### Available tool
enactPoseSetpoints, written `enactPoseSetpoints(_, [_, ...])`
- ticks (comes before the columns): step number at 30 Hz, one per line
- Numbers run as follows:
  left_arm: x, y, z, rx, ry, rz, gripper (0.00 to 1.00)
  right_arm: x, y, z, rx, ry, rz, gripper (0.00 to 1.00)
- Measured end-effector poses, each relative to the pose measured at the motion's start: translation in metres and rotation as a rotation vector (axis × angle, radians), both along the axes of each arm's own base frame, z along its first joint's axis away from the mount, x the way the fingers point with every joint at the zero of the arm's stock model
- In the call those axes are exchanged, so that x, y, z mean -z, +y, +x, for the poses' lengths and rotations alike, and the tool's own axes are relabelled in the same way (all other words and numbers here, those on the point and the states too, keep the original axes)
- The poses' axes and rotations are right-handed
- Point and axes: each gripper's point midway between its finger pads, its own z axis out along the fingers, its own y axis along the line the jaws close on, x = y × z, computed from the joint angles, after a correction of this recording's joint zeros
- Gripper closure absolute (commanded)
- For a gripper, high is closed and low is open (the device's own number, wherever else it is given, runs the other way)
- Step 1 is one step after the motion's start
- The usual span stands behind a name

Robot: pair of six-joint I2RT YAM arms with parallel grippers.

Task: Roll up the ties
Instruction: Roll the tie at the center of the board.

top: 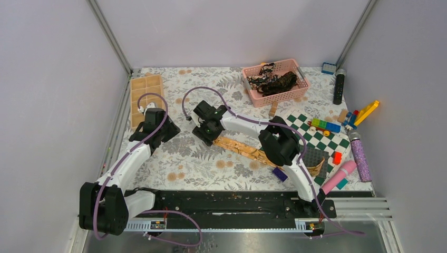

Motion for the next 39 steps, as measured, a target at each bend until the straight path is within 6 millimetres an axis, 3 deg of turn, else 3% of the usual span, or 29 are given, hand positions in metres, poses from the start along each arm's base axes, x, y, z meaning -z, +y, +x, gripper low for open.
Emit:
enactPoseSetpoints(8, [0.0,0.001,0.0,0.002,0.001,0.0,0.57,-0.005,0.004,0.003,0.009,-0.006,0.013,0.07])
enactPoseSetpoints(16, [-0.001,0.0,0.0,0.005,-0.003,-0.002,0.5,-0.033,0.013,0.019,0.065,-0.078,0.064,0.02])
enactPoseSetpoints(22, [-0.009,-0.009,0.007,0.044,-0.031,-0.034,0.47,-0.097,0.002,0.022,0.248,-0.166,0.185,0.11])
enactPoseSetpoints(24, [-0.011,-0.016,0.012,0.077,-0.051,-0.053,0.43,-0.118,-0.006,0.016,0.333,-0.168,0.249,0.2])
enactPoseSetpoints(27, [-0.01,-0.03,0.016,0.131,-0.067,-0.058,0.41,-0.133,-0.015,0.006,0.45,-0.134,0.334,0.32])
enactPoseSetpoints(30, [-0.008,-0.053,0.017,0.208,-0.078,-0.061,0.42,-0.121,-0.02,-0.009,0.568,-0.034,0.406,0.41])
enactPoseSetpoints(34, [0.004,-0.081,0.018,0.293,-0.067,-0.076,0.42,-0.081,-0.021,-0.028,0.706,0.133,0.437,0.52])
enactPoseSetpoints(39, [0.02,-0.098,0.025,0.341,-0.063,-0.092,0.43,-0.053,-0.013,-0.039,0.818,0.268,0.471,0.57])
